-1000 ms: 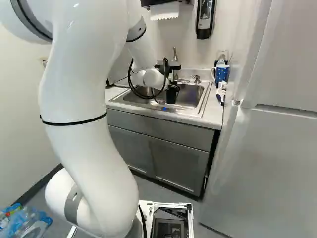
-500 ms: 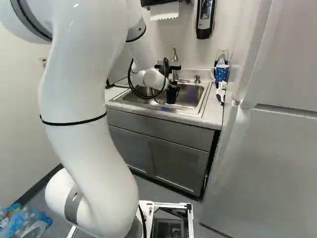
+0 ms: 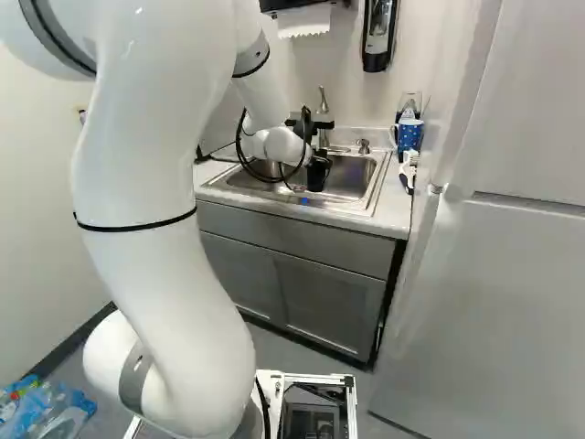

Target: Rinse the cup and place it in the tray

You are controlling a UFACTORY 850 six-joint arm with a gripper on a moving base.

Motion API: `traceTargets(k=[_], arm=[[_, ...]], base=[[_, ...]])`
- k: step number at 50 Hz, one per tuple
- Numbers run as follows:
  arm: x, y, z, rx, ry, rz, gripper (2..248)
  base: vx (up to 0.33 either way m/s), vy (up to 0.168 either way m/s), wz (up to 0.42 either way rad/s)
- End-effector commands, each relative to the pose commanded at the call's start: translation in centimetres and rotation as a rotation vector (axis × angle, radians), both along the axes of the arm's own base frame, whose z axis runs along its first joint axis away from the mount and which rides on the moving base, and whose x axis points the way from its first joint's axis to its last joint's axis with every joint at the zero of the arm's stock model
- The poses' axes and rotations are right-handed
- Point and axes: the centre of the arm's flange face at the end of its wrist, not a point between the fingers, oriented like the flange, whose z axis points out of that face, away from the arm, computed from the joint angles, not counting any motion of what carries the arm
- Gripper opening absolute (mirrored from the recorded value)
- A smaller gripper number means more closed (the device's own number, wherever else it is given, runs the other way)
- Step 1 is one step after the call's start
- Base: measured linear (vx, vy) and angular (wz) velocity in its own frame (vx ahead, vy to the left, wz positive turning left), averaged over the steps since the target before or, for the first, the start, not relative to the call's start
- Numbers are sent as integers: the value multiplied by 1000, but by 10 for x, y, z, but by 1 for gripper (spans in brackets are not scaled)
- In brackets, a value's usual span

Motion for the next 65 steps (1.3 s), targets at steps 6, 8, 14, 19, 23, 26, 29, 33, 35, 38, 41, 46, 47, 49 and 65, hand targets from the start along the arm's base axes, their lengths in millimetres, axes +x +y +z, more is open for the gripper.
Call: traceTargets(k=[6,8,14,19,23,26,29,33,35,38,41,46,47,49,65], arm=[[0,0,0,0,0,0,126],[0,0,0,0,0,0,126],[0,0,0,0,0,0,126],[0,0,0,0,0,0,126],[0,0,0,0,0,0,126],[0,0,0,0,0,0,126],[0,0,0,0,0,0,126],[0,0,0,0,0,0,126],[0,0,0,0,0,0,126],[0,0,0,0,0,0,126],[0,0,0,0,0,0,126],[0,0,0,0,0,0,126],[0,0,0,0,0,0,126],[0,0,0,0,0,0,126],[0,0,0,0,0,0,126]], base=[[0,0,0],[0,0,0],[0,0,0],[0,0,0],[0,0,0],[0,0,0],[0,0,0],[0,0,0],[0,0,0],[0,0,0],[0,0,0],[0,0,0],[0,0,0],[0,0,0],[0,0,0]])
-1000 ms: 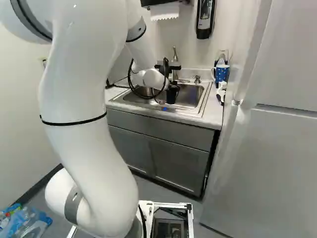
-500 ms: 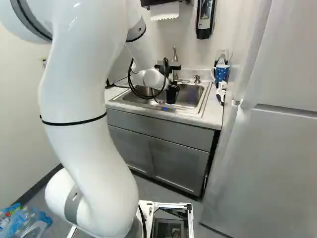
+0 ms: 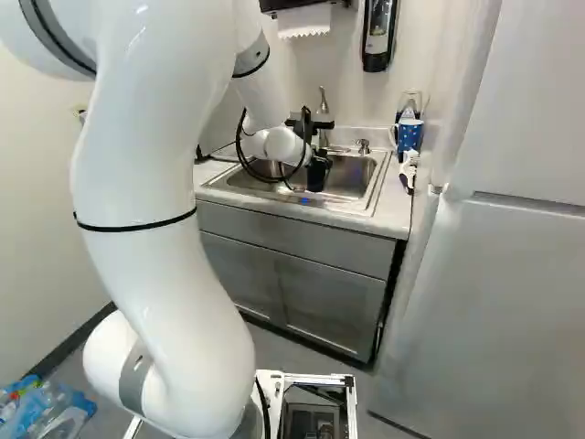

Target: Rinse the cup and place it in the tray

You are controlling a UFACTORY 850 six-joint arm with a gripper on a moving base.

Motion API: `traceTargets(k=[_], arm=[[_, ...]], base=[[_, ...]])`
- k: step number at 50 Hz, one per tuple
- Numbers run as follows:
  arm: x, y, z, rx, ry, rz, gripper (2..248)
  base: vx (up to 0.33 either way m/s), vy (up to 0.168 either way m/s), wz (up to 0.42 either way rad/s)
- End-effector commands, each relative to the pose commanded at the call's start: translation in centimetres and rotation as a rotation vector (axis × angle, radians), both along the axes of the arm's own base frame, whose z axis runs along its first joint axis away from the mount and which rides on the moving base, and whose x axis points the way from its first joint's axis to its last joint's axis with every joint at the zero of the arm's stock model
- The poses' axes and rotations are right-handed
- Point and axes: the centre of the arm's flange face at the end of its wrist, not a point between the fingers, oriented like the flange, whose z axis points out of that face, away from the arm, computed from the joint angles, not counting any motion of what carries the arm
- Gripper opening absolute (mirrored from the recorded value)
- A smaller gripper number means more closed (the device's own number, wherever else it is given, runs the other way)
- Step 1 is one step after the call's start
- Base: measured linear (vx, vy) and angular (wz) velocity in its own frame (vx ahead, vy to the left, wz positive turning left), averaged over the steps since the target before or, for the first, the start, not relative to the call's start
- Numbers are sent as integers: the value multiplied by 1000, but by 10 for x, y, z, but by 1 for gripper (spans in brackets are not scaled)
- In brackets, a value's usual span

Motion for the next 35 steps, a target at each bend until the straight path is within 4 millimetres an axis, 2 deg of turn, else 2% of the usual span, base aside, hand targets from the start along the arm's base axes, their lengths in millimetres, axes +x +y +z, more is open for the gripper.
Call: traceTargets(k=[35], arm=[[0,0,0,0,0,0,126]], base=[[0,0,0]])
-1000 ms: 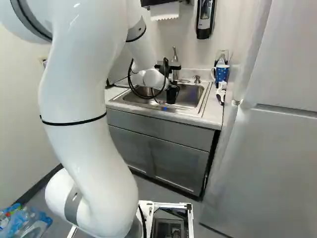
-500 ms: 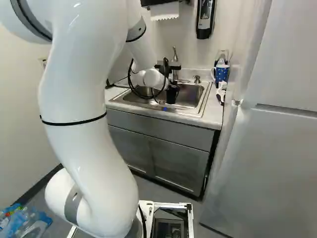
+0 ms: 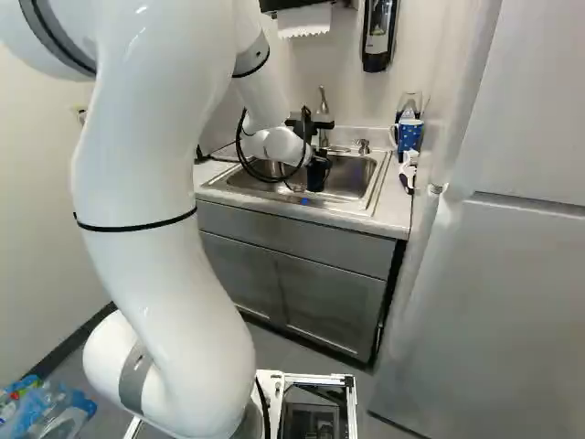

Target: Rinse the cup and place it in the tray

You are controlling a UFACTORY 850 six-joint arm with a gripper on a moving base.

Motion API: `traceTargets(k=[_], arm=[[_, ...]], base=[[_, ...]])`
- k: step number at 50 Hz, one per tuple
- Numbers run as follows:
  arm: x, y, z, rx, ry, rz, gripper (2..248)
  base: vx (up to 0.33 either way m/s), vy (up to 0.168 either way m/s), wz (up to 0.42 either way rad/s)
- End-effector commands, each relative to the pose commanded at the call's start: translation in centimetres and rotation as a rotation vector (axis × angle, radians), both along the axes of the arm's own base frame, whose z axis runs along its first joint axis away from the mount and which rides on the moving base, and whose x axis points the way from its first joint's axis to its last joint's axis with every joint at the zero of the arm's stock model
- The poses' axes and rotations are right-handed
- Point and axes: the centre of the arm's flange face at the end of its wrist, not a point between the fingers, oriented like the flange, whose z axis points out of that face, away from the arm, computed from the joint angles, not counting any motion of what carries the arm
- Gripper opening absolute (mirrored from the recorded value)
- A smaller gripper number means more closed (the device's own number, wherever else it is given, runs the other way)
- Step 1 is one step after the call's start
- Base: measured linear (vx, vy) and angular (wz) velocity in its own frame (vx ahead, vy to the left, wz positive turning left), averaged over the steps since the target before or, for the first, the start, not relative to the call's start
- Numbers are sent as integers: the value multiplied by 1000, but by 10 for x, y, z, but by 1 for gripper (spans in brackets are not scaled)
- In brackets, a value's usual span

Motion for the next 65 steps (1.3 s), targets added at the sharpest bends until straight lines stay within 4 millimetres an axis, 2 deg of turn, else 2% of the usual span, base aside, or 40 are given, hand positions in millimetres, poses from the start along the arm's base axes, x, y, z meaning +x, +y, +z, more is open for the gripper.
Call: traceTargets(k=[65], arm=[[0,0,0,0,0,0,126]], base=[[0,0,0]])
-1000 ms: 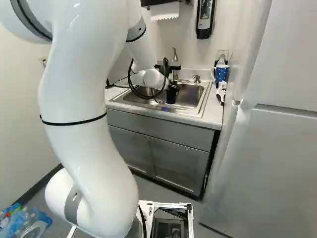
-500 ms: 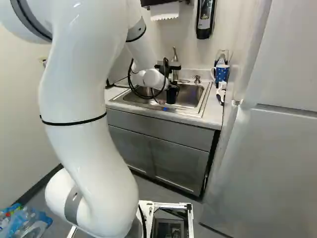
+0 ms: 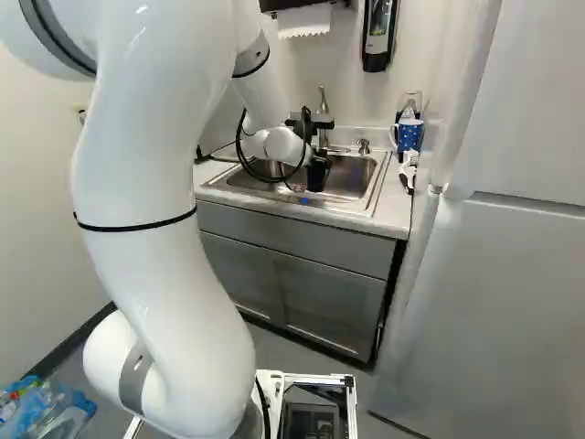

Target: Rinse the cup and place it in the tray

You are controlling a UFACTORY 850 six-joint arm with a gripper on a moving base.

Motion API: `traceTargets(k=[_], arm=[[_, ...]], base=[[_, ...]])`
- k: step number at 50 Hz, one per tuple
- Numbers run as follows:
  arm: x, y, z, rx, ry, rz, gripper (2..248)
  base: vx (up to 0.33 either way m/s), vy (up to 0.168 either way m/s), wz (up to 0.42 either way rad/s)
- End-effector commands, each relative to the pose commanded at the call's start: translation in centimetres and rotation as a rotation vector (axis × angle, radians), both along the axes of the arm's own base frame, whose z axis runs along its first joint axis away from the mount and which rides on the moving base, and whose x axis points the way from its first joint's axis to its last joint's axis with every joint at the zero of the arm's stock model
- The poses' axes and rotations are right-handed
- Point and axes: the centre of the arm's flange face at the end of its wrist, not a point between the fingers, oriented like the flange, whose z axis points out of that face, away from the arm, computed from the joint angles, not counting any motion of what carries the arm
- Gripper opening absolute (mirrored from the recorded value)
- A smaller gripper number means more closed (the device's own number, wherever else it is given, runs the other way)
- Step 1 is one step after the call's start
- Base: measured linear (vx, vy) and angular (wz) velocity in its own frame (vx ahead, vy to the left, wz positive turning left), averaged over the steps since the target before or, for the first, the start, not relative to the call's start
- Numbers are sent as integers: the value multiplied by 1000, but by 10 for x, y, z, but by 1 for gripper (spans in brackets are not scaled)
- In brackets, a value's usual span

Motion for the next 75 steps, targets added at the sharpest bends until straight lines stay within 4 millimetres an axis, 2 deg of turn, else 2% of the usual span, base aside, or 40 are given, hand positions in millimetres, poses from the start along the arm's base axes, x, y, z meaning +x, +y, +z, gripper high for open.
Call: traceTargets(k=[57,75], arm=[[0,0,0,0,0,0,126],[-2,23,0,0,2,39,126]], base=[[0,0,0],[0,0,0]])
